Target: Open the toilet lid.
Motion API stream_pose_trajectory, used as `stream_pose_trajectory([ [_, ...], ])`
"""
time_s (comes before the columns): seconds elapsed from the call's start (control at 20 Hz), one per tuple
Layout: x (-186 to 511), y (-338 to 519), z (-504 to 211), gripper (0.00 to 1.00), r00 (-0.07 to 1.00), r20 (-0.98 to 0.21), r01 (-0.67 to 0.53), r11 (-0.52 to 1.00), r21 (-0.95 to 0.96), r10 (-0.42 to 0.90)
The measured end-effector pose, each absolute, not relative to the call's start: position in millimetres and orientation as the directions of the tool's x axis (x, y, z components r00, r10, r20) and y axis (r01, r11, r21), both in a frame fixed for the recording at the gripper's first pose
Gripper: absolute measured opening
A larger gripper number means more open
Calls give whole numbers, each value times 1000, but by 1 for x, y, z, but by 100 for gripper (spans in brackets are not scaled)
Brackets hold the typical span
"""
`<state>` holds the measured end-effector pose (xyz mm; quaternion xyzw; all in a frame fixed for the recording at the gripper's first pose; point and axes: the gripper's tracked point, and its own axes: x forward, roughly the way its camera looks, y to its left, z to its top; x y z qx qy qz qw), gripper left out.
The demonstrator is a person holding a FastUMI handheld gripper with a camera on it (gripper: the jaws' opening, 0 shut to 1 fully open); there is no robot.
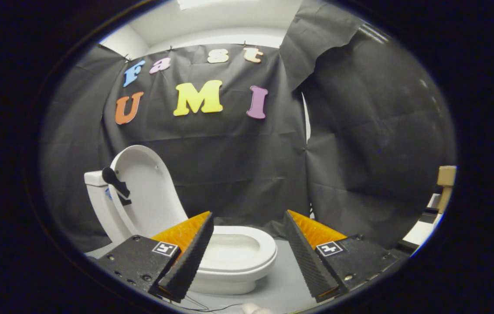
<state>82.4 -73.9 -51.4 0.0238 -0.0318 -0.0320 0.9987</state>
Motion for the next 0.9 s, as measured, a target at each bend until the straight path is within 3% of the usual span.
stream_pose_trajectory([
  [0.9, 80, -77, -47, 100, 998, 31, 53, 998, 41, -55],
])
